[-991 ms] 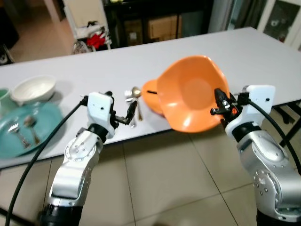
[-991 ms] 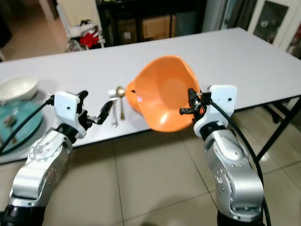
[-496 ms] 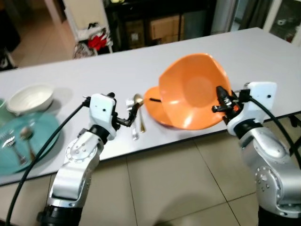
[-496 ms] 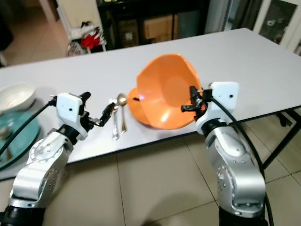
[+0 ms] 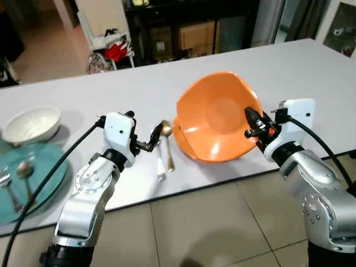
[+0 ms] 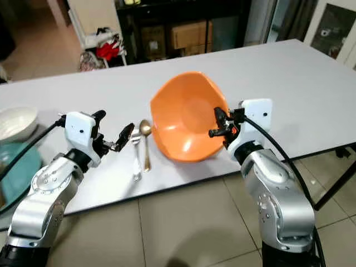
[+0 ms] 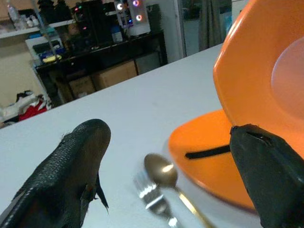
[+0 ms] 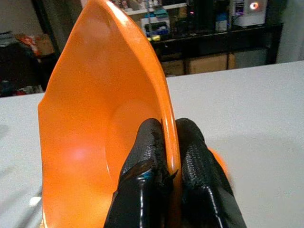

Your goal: Setting the table

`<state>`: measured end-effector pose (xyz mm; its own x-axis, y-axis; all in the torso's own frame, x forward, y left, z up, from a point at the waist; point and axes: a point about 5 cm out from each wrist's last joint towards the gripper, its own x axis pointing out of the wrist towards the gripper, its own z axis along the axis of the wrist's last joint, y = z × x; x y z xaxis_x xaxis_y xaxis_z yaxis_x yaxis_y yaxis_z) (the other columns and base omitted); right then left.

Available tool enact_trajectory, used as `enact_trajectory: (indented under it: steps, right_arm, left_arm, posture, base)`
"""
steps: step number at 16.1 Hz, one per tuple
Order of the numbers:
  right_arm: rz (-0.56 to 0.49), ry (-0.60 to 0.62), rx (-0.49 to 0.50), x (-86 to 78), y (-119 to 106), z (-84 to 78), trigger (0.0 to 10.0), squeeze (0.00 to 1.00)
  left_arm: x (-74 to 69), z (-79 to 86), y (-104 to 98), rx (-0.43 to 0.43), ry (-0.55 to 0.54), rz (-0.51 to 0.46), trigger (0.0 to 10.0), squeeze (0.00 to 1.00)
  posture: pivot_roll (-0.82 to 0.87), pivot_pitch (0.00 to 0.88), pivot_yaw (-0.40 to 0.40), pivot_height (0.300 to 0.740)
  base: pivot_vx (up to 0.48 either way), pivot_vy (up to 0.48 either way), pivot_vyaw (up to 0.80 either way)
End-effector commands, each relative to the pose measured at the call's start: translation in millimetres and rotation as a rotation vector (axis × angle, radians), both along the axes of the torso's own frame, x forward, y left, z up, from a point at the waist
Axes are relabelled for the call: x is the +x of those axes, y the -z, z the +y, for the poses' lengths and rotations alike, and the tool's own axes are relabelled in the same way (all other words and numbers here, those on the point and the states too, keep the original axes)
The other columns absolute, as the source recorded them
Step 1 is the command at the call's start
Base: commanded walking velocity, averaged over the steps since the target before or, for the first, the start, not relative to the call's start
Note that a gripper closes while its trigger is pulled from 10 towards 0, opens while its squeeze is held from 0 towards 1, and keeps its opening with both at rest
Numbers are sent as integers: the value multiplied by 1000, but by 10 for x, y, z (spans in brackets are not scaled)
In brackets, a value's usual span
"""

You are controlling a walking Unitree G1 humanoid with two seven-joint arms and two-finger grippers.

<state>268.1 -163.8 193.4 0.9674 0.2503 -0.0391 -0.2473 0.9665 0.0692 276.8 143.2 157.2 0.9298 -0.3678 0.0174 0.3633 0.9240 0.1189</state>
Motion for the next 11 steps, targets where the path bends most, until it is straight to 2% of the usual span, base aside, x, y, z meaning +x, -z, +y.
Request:
enact_trajectory:
  steps: [1, 7, 8, 9, 10, 11]
  right_arm:
    - [-7, 7, 5, 42, -46, -55, 10000, 0]
    - [73, -28, 44, 169, 16, -77, 10000, 0]
    - [95, -31, 72, 198, 42, -90, 10000, 0]
    - [150, -35, 131, 257, 110, -116, 10000, 0]
    - [150, -35, 131, 257, 110, -116, 10000, 0]
    - [188, -31, 169, 291, 145, -130, 10000, 0]
  left_arm:
    - [-6, -23, -4, 1, 7, -1, 10000, 0]
    - [9, -20, -17, 10, 17, -8, 10000, 0]
    - [15, -19, -24, 5, 36, -3, 10000, 0]
    - [3, -26, -40, 0, 125, 14, 10000, 0]
    - [3, -26, -40, 0, 125, 14, 10000, 0]
    - [-16, -37, -44, -4, 186, 34, 10000, 0]
  posture:
    - [-7, 0, 78, 740]
    - [-1, 0, 75, 740]
    - [0, 0, 77, 740]
    - [0, 0, 77, 740]
    - [0, 0, 77, 740]
    - [-4, 0, 85, 740]
  base:
    - [322, 0, 0]
    - [319, 0, 0]
    - [0, 0, 0]
    - [0, 0, 0]
    - [0, 0, 0]
    - [0, 0, 0]
